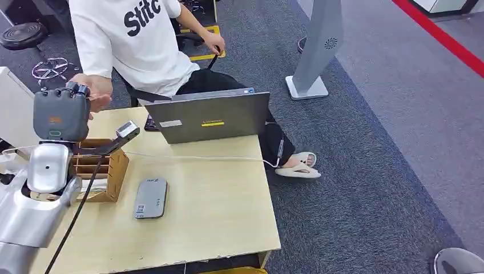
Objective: Pass the card to the sensor for recognition and then transmit it.
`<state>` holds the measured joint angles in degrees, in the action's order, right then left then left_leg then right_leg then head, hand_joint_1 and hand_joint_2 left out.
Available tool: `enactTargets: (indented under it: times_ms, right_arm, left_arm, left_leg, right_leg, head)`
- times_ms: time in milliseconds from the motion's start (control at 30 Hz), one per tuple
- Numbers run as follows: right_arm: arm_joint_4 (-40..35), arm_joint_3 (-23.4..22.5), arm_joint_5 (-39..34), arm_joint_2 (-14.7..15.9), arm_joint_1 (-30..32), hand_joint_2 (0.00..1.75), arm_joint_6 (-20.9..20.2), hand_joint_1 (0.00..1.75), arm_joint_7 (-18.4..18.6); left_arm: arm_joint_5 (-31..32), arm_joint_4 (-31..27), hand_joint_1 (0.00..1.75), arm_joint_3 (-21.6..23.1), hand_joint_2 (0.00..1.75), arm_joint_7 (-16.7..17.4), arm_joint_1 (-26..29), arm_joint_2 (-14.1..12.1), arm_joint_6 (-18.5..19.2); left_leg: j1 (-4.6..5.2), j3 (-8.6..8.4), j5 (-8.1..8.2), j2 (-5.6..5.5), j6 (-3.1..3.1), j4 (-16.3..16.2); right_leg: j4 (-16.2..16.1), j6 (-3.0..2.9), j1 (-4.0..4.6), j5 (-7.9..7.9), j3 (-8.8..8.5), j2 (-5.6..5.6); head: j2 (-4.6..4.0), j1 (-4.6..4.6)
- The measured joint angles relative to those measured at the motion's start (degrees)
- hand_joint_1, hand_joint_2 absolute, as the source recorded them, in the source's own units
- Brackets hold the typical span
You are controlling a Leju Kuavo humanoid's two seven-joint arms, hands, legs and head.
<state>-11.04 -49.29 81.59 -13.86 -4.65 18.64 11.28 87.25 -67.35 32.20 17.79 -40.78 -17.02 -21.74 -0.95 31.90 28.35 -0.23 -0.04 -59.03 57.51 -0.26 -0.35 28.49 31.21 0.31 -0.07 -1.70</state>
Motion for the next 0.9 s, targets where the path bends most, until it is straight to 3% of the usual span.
enactTargets:
  times_ms: [33, 67, 100, 333, 567, 667, 800, 900]
  right_arm:
    - [0.0, 0.0, 0.0, 0.0, 0.0, 1.75, 0.0, 0.0, 0.0]
    - [0.0, 0.0, -0.1, 0.0, 0.0, 1.75, 0.0, 0.0, -0.2]
    - [0.0, 0.0, -0.2, 0.0, 0.0, 1.75, 0.0, 0.0, -0.2]
    - [0.0, 0.0, -0.2, 0.0, 0.0, 1.75, -0.1, 0.0, -0.2]
    - [0.0, 0.0, -0.2, 0.0, 0.0, 1.75, -0.1, 0.0, -0.1]
    - [0.0, 0.0, -0.2, 0.0, 0.0, 1.75, 0.0, 0.0, 0.0]
    - [0.0, -0.2, -1.3, 0.0, 0.0, 1.75, 0.2, 0.0, 0.0]
    - [0.0, -1.1, -2.4, 0.0, 0.1, 1.75, 1.2, 0.0, 0.6]
  left_arm:
    - [0.0, 0.6, 1.75, -0.1, 1.75, -0.5, -0.6, -0.3, -0.6]
    - [0.0, 1.3, 1.48, -0.6, 1.75, -1.1, -1.1, -0.3, -1.4]
    - [0.0, 2.1, 0.0, -1.6, 1.75, -1.6, -1.5, -0.5, -2.3]
    - [0.0, 5.5, 0.0, -7.5, 1.75, -2.2, -1.7, -1.9, -7.4]
    - [0.0, 6.8, 0.0, -12.1, 1.75, -4.7, -0.1, -1.8, -8.6]
    - [0.0, 5.9, 0.0, -12.3, 1.75, -4.3, 1.9, -2.2, -8.8]
    - [0.0, -0.7, 0.0, -11.3, 1.75, -1.1, 7.7, -4.3, -5.5]
    - [0.0, -9.6, 0.0, -7.0, 1.75, 7.8, 13.0, -9.9, -1.2]
  left_leg:
    - [-0.01, 0.01, 0.0, -0.01, 0.0, 0.0]
    - [-0.01, 0.02, 0.0, -0.01, 0.0, 0.0]
    - [-0.01, 0.01, 0.0, 0.0, 0.0, 0.0]
    - [-0.02, 0.0, -0.01, 0.02, -0.01, 0.0]
    - [-0.01, 0.02, -0.02, 0.02, -0.01, 0.0]
    - [0.01, 0.02, -0.01, 0.02, 0.0, 0.0]
    - [0.01, 0.04, 0.01, 0.13, -0.01, 0.0]
    - [-0.04, 0.1, 0.01, 0.3, -0.01, 0.0]
  right_leg:
    - [0.0, 0.0, 0.0, 0.0, 0.0, 0.0]
    - [0.0, 0.0, 0.0, 0.0, 0.0, 0.0]
    - [0.0, 0.0, 0.0, 0.0, -0.01, 0.0]
    - [0.0, -0.01, 0.01, 0.0, 0.0, 0.03]
    - [0.0, -0.01, 0.0, 0.0, 0.0, 0.03]
    - [0.0, -0.01, -0.01, 0.0, 0.0, 0.04]
    - [0.0, -0.01, -0.01, 0.0, 0.05, 0.13]
    - [0.0, -0.01, 0.02, 0.0, 0.2, 0.32]
  head:
    - [0.0, 0.0]
    - [0.0, -0.07]
    - [0.0, -0.07]
    - [0.0, -0.04]
    - [0.0, -0.07]
    - [0.0, -0.04]
    - [0.0, -0.04]
    - [0.0, 0.07]
